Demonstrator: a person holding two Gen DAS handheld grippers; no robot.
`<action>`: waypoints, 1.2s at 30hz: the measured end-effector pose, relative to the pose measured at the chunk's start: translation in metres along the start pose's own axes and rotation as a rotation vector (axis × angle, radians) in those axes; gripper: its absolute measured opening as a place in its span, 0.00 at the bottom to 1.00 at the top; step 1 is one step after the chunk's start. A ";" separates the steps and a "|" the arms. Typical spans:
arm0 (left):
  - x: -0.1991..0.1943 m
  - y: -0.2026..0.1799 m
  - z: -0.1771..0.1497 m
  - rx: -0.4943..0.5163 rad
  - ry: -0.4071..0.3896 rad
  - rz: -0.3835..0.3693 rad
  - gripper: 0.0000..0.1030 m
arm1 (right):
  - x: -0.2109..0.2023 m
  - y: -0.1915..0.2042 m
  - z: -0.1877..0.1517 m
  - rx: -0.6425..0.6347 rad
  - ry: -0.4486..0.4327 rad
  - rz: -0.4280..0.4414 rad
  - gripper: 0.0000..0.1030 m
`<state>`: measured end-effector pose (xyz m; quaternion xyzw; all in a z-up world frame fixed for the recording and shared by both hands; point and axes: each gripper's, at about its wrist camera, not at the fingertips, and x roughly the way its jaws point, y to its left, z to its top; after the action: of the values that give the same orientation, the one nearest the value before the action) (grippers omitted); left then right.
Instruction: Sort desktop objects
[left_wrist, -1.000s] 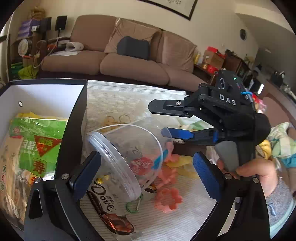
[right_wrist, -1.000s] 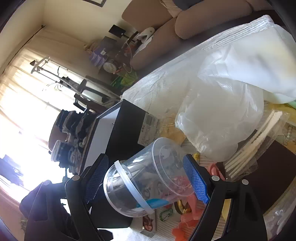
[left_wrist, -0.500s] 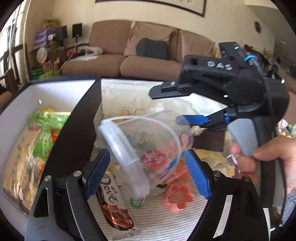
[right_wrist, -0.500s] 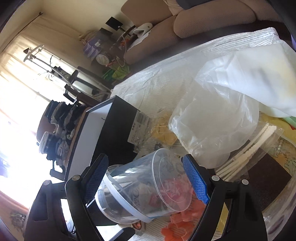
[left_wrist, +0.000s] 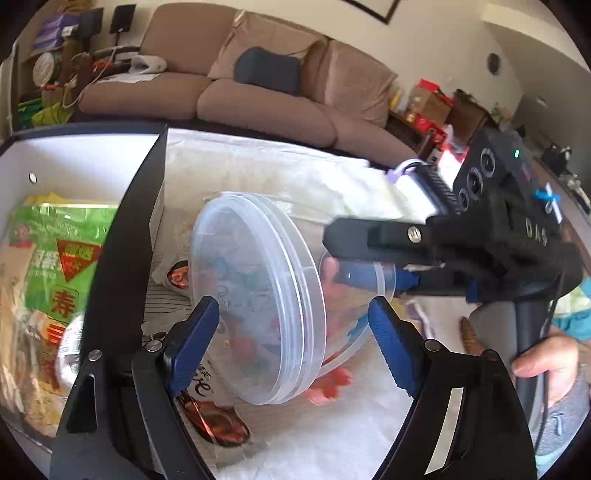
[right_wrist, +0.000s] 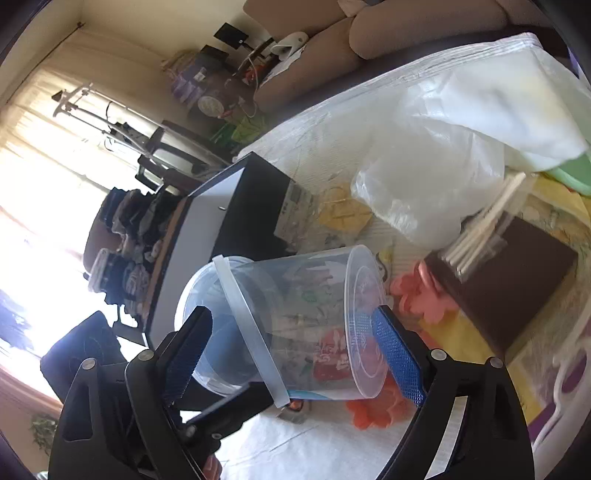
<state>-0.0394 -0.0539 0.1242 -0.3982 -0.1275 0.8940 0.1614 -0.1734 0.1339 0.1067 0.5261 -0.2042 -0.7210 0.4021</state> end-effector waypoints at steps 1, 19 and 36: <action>-0.009 -0.001 -0.001 0.006 0.009 -0.012 0.78 | -0.008 0.003 -0.008 0.017 -0.003 0.020 0.89; -0.067 -0.106 -0.127 0.438 0.310 0.133 0.83 | -0.058 -0.030 -0.235 0.483 0.032 0.136 0.96; -0.139 -0.111 -0.118 0.233 0.221 -0.135 0.89 | -0.204 -0.012 -0.291 0.289 -0.207 -0.104 0.97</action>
<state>0.1578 0.0052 0.1800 -0.4629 -0.0308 0.8407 0.2794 0.1155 0.3403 0.1135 0.5112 -0.3185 -0.7544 0.2610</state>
